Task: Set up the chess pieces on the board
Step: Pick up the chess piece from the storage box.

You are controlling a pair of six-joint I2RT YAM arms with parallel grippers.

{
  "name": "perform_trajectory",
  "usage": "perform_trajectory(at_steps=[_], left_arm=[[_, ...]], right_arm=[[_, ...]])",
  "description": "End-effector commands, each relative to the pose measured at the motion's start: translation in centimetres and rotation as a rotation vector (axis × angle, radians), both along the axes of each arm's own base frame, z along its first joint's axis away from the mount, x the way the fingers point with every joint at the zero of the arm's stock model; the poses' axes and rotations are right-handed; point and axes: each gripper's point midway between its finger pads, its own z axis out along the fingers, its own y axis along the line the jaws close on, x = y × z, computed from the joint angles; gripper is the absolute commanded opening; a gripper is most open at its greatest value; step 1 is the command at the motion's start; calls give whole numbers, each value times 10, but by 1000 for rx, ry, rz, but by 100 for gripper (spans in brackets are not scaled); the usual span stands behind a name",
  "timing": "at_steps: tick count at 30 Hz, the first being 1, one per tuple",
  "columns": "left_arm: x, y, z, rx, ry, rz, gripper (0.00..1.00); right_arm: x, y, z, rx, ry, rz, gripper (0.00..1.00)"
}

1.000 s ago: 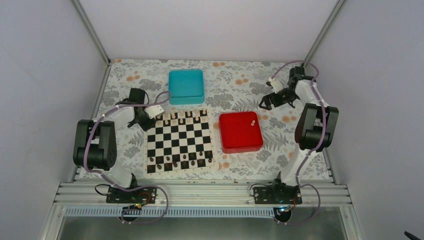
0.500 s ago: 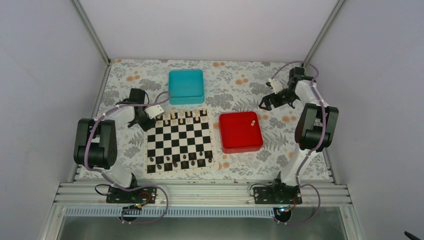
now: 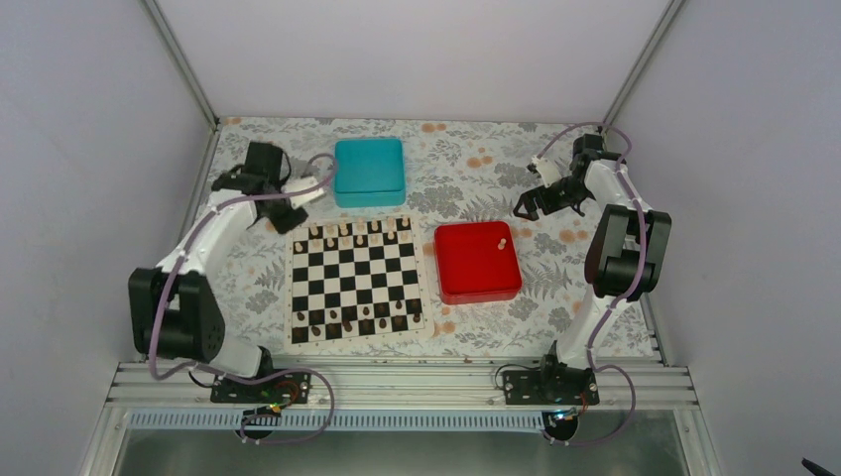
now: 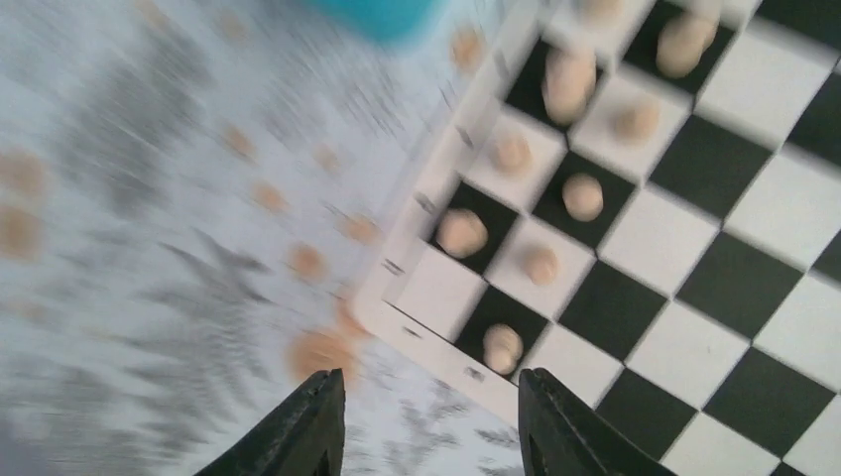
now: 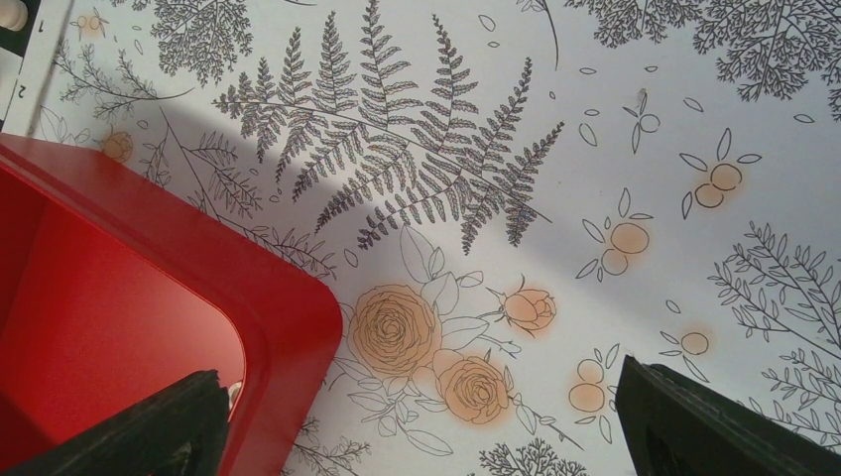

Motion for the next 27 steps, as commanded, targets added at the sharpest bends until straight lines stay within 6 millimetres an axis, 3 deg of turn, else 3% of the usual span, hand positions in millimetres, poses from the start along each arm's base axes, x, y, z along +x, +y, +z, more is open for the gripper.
perform_trajectory(at_steps=[1, 3, 5, 10, 13, 15, 17, 19, 22, 27], left_arm=[[2, -37, 97, 19, -153, -87, 47], [3, -72, 126, 6, -195, -144, 53], [2, -119, 148, -29, -231, -226, 56], [12, -231, 174, -200, -318, -381, 58], [15, -298, 167, -322, -303, -459, 61], [21, -339, 137, -337, -209, -482, 62], [11, -374, 118, -382, -144, -542, 65], [4, -400, 103, -399, -151, -589, 67], [-6, -430, 99, -438, -170, -644, 69], [-13, -462, 83, -512, -108, -678, 69]], right_arm=[[1, -3, 2, 3, -14, 0, 100], [3, -4, 5, 2, -20, -5, 100], [4, -6, 8, 2, -28, -10, 100], [2, -17, 12, 3, -37, -37, 100], [2, -29, 15, 4, -39, -66, 100], [1, -38, 16, 12, -36, -86, 100], [1, -39, 17, 23, -38, -88, 100], [0, -39, 17, 26, -36, -87, 100], [0, -38, 16, 28, -34, -84, 100], [0, -38, 15, 32, -30, -83, 100]])
